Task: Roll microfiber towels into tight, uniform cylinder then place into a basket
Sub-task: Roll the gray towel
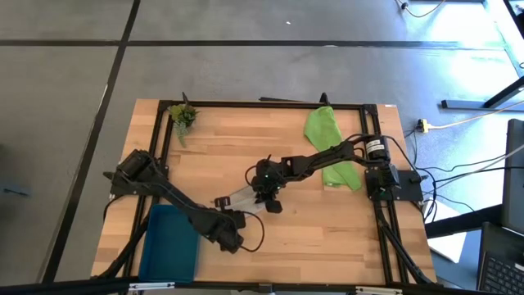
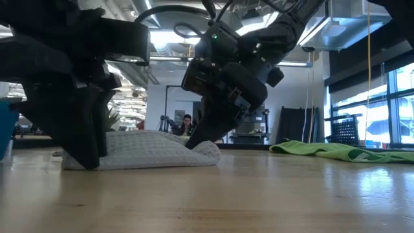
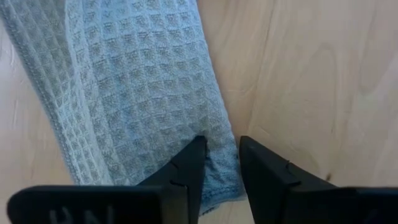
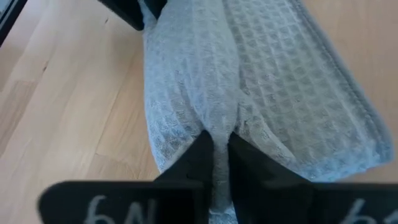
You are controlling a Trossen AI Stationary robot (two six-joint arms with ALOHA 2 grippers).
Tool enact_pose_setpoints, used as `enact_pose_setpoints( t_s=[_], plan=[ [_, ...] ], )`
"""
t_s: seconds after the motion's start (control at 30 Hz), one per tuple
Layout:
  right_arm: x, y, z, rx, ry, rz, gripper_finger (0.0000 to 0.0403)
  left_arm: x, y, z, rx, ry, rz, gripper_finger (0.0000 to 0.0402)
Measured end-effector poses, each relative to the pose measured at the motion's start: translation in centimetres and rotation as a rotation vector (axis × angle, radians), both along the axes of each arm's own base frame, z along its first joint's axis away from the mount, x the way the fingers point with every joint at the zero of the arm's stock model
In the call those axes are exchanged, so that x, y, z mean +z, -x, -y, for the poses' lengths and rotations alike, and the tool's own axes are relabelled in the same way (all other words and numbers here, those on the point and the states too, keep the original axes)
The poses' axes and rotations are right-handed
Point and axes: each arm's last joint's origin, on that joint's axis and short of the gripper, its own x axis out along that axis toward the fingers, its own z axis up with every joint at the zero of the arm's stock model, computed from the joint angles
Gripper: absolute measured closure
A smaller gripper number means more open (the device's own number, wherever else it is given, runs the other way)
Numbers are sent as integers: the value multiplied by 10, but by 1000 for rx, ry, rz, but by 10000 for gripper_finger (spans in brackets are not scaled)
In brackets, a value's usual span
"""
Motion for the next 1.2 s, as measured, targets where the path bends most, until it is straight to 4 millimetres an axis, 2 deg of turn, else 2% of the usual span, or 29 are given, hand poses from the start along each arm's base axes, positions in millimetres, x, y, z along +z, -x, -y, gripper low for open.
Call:
enact_pose_setpoints(
  t_s=[0.2, 0.5, 0.67, 0.87, 1.03, 1.2],
  plan=[
    [1, -2, 0, -11, -17, 22, 324, 0, 0, 0, 4, 12, -8, 317],
    [6, -4, 0, -6, -13, 53, 245, 0, 0, 0, 3, 24, -18, 330],
    [20, 2, 8, 4, 27, 59, 231, 0, 1, 0, 4, 22, -21, 345],
    [52, 11, 8, 7, 129, 90, 231, -1, 1, -1, 4, 20, -27, 367],
    [75, 23, -6, 49, 244, 95, 231, 0, 2, -1, 4, 21, -29, 382],
    [74, 35, -42, 220, 296, 60, 231, 0, 2, -1, 3, 22, -28, 396]
  ],
)
